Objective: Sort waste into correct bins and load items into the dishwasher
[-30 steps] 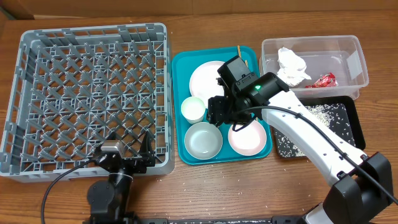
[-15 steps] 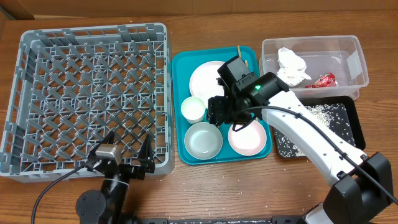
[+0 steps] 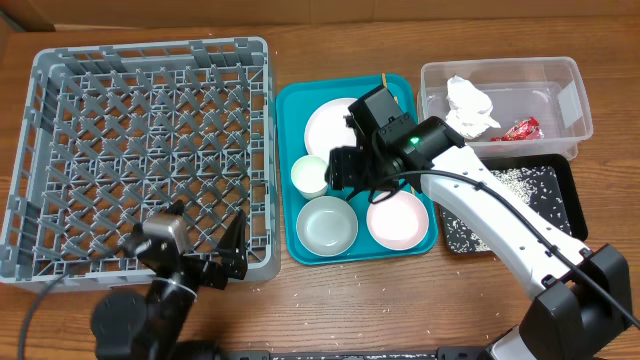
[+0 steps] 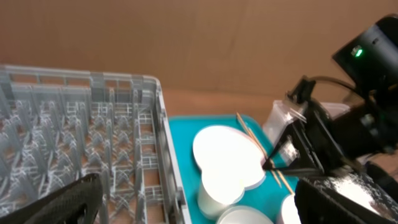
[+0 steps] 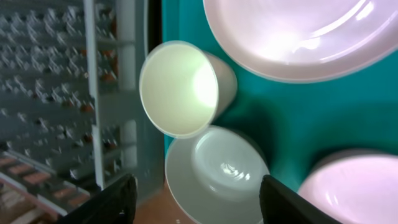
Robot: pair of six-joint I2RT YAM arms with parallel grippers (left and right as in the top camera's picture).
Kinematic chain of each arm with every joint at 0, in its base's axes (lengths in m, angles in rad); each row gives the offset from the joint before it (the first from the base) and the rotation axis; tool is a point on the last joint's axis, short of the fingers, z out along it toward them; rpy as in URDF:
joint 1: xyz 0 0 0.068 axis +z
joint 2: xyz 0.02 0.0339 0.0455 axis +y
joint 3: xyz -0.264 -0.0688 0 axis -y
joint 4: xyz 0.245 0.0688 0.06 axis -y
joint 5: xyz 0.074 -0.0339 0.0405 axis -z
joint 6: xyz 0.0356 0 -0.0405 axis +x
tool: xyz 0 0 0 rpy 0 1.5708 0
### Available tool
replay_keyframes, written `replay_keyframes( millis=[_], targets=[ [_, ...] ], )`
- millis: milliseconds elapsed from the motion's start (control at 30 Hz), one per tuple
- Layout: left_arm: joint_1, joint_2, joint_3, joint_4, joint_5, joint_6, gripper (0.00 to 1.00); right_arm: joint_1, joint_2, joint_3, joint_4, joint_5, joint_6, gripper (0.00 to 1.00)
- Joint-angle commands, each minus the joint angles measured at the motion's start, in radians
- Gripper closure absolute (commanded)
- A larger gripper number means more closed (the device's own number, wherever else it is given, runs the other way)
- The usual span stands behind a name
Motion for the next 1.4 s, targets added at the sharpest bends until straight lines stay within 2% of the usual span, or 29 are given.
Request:
replay_keyframes(
  millis=[0,233,500,533,700,833,1033,1233,1367],
  targets=[
    [0.004,0.172,0.219,-0.124,0.043,-0.006,0.00,0.004,0.021,-0.005,0.059,0.050,0.056,0.37],
    [0.004,0.434,0.518,-0.388,0.087,-0.006,0.00,0.008,0.142,-0.005,0.120,0.048,0.087,0.46],
    [0.004,0.579,0.542,-0.442,0.119,-0.006,0.00,0.010,0.255,-0.005,0.145,0.053,0.094,0.58],
    [0.004,0.596,0.542,-0.449,0.126,-0.006,0.00,0.010,0.262,-0.005,0.148,0.053,0.094,0.60],
    [0.004,0.679,0.542,-0.475,0.133,-0.007,0.00,0.007,0.271,-0.005,0.157,0.056,0.094,0.96],
    [0.004,0.743,0.542,-0.500,0.191,-0.006,0.00,-0.034,0.246,0.027,0.109,-0.010,0.087,0.96],
    [0.004,0.872,0.542,-0.542,0.595,0.218,0.00,-0.153,0.098,0.037,-0.005,-0.286,-0.071,0.96],
    [0.005,1.050,0.542,-0.552,0.935,0.400,0.00,-0.293,-0.027,0.037,0.010,-0.658,-0.247,0.96],
    [0.005,1.155,0.542,-0.551,1.126,0.495,0.00,-0.352,-0.042,0.036,0.027,-0.892,-0.351,0.96]
  ],
)
